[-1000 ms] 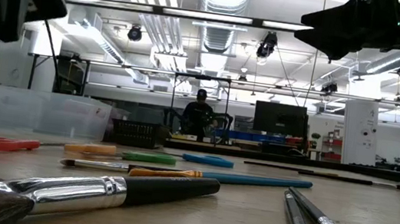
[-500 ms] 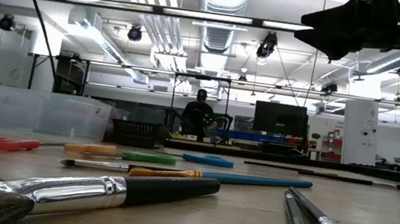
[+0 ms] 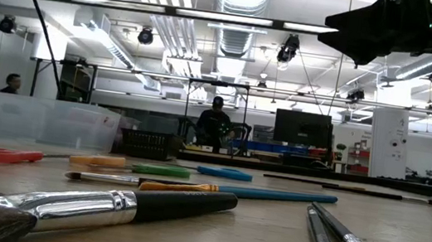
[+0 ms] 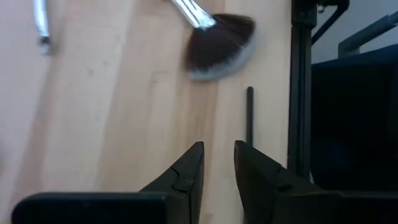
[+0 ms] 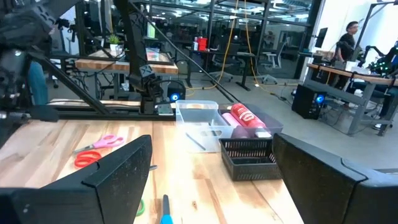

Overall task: Pick & Place Paint Supplies
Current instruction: Put the black paint brush into the transparent bin

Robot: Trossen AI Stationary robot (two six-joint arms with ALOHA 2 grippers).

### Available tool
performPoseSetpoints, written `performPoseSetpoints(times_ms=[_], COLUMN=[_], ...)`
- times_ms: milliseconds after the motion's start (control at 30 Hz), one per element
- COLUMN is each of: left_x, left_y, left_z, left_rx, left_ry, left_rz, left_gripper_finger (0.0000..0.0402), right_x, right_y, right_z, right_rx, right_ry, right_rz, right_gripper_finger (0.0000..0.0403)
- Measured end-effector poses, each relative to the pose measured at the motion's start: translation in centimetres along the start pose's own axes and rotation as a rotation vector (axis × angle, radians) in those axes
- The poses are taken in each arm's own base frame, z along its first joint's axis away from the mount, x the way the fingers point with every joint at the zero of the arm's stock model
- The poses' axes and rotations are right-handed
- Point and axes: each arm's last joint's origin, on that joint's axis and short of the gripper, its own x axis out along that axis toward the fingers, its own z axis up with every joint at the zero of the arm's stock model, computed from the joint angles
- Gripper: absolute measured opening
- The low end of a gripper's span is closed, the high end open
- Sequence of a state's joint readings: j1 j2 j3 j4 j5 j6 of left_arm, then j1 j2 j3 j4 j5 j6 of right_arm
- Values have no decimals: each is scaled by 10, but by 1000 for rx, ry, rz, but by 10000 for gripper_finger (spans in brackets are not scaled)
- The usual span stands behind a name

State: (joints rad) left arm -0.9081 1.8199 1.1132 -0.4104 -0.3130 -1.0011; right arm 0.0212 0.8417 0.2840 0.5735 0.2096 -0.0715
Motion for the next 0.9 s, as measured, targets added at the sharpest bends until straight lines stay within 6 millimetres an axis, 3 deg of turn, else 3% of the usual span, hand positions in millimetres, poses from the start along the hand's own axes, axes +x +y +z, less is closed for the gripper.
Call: performPoseSetpoints(times_ms=[400,900], left_x=[20,20], left_y=[-22,-23], left_z=[2,2], left_rx=[-47,-53], left_ry=[69,11], left_rz=[11,26], left_gripper_finger=[91,91], right_x=[0,0], right_y=[0,0], right_z=[0,0], right_rx=[0,0], right_ry=[-1,1], right_rz=[0,0], right_gripper_finger=[331,331])
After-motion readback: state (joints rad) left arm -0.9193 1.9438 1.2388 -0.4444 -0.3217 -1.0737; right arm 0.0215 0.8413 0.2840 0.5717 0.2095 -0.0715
